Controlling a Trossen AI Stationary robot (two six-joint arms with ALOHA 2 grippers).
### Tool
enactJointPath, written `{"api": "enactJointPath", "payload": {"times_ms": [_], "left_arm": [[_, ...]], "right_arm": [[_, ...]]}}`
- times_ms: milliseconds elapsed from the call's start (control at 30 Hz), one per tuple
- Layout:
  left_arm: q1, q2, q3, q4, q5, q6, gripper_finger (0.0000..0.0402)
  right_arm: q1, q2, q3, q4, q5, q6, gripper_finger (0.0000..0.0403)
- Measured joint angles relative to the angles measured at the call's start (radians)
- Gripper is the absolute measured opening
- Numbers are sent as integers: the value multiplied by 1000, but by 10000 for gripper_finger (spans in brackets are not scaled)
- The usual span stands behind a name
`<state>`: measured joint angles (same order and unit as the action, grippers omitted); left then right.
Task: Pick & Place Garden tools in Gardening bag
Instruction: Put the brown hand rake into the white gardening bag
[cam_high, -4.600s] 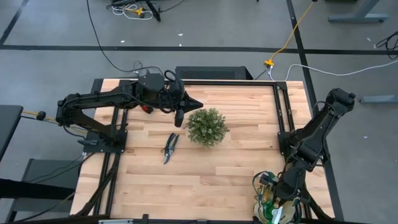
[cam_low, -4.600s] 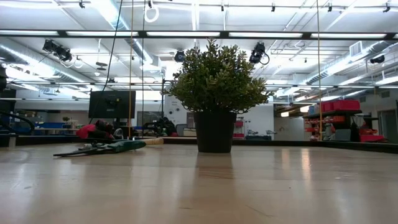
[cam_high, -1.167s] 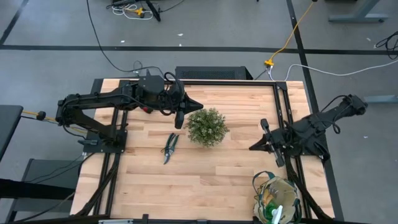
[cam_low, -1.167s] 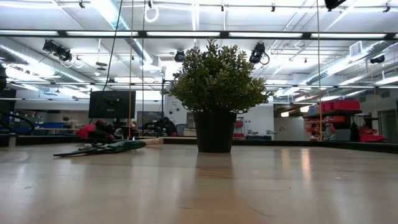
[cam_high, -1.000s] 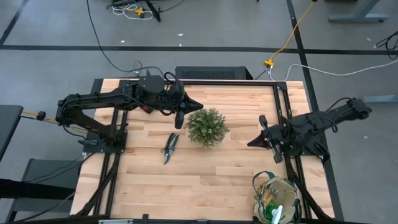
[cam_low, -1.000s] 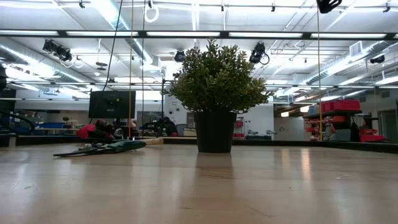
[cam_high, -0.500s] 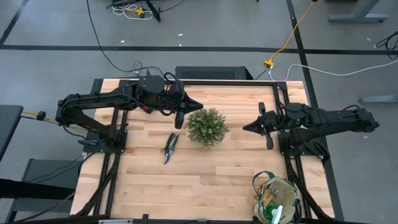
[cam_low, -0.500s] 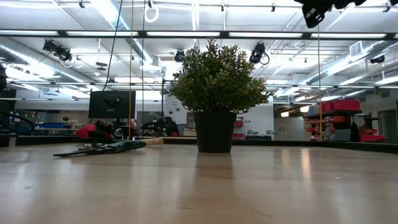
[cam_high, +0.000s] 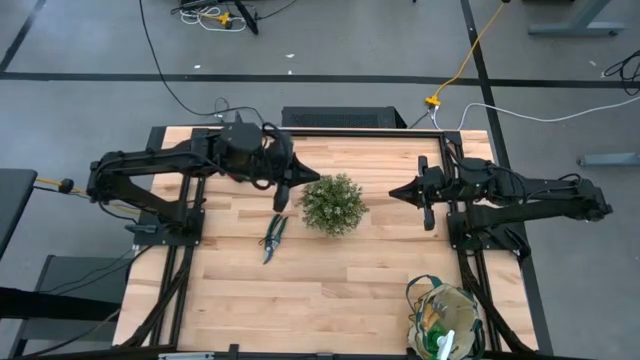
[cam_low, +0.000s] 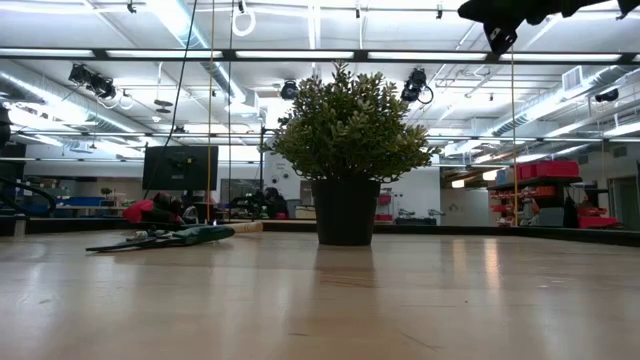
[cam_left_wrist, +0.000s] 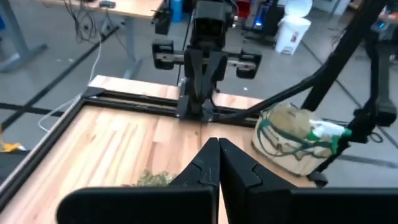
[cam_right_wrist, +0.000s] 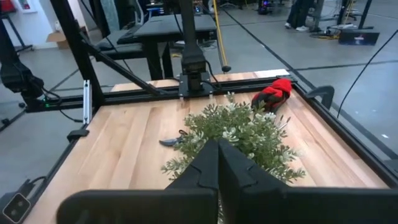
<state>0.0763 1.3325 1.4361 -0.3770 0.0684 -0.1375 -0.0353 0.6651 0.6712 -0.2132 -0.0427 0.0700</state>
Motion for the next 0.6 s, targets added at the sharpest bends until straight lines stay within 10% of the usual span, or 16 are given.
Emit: {"api": "enactJointPath", "payload": {"times_ms": [600], "left_arm": [[2,-93,-4,-305,-65,87,5]], "right_arm": [[0,2,0,-2,0,23,0]]}}
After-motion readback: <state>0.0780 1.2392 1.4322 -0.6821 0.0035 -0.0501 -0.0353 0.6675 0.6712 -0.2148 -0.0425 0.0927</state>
